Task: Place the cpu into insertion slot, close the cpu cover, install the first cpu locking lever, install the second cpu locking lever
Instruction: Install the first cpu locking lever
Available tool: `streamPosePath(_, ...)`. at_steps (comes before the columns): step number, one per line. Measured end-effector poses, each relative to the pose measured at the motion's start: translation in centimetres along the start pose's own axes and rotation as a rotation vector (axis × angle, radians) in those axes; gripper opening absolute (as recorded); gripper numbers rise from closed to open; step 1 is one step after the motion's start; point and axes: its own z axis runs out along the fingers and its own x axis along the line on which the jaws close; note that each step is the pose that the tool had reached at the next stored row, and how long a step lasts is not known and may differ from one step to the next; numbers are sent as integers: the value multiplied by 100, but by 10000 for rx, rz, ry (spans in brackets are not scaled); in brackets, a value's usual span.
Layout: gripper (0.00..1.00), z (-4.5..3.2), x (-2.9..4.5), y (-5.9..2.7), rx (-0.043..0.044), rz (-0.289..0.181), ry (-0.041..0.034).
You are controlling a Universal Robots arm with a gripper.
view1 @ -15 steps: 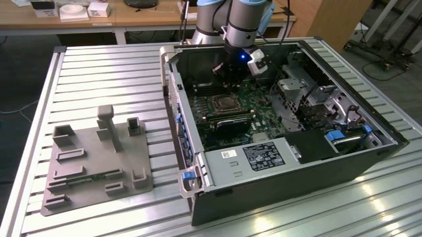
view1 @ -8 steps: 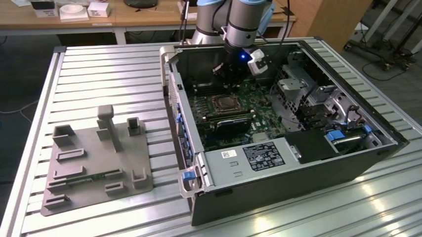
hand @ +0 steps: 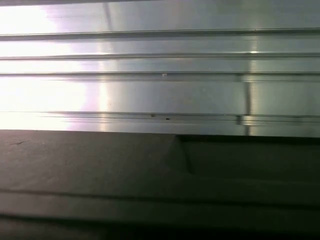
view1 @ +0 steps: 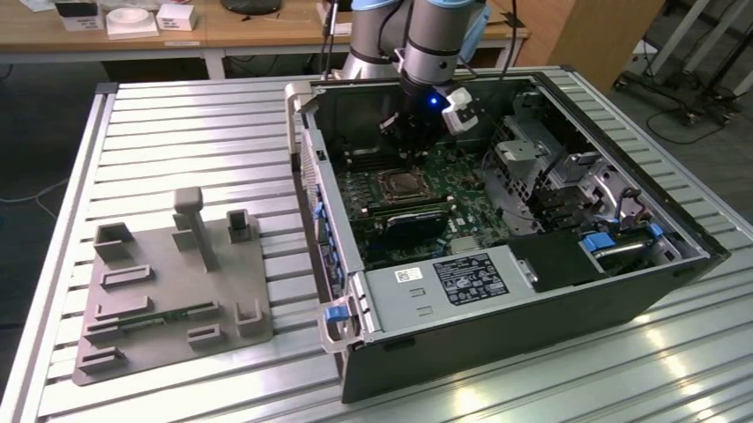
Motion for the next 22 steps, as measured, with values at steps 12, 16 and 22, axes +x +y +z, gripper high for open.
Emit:
streamPosePath(12,11,24,-1,6,39,0,12)
streamPosePath(16,11,16,-2,12,-125,-3,10)
streamPosePath(22,11,1,-7,12,-344,-6,8)
